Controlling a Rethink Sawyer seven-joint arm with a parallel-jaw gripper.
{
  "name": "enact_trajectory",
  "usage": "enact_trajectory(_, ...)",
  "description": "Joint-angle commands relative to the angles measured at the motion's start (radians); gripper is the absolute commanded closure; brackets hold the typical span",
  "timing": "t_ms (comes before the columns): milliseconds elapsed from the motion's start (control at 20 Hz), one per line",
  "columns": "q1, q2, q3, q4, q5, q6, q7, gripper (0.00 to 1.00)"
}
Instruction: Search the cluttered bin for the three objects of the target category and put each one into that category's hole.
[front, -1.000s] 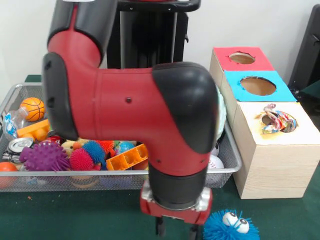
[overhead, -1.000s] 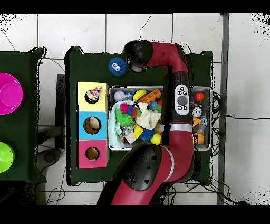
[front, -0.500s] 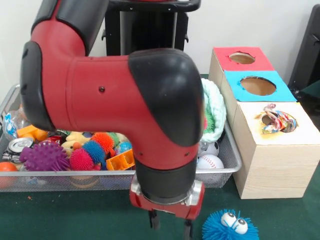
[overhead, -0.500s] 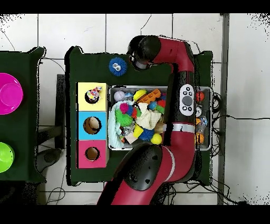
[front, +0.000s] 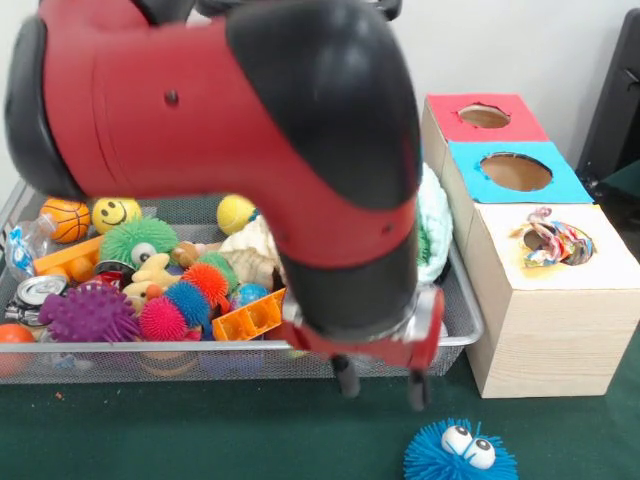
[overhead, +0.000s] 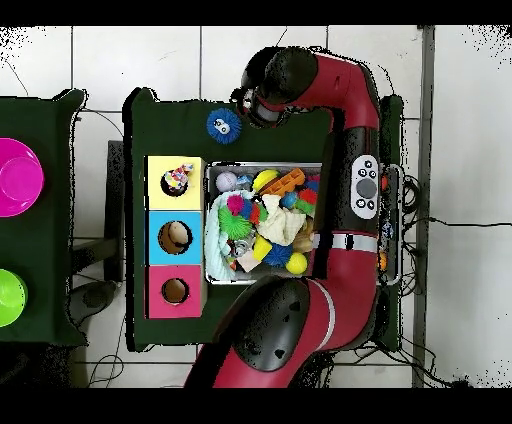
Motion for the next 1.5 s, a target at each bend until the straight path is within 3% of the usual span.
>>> enact_trajectory(50, 0.023, -0.039, 0.007, 0.032, 0.063, 0.070, 0.171, 0.00)
enact_trajectory(650, 0.111, 0.038, -0.063, 0.051, 0.077, -0.177, 0.300, 0.00)
enact_trajectory(900, 0.120, 0.007, -0.146, 0.175, 0.093, -0.285, 0.336, 0.00)
enact_trajectory(1150, 0.176, -0.002, -0.276, 0.193, 0.010, -0.240, 0.271, 0.00)
enact_trajectory(1350, 0.232, -0.014, -0.368, 0.146, -0.060, -0.126, 0.182, 0.00)
enact_trajectory(1500, 0.242, 0.009, -0.393, 0.118, -0.069, -0.106, 0.156, 0.00)
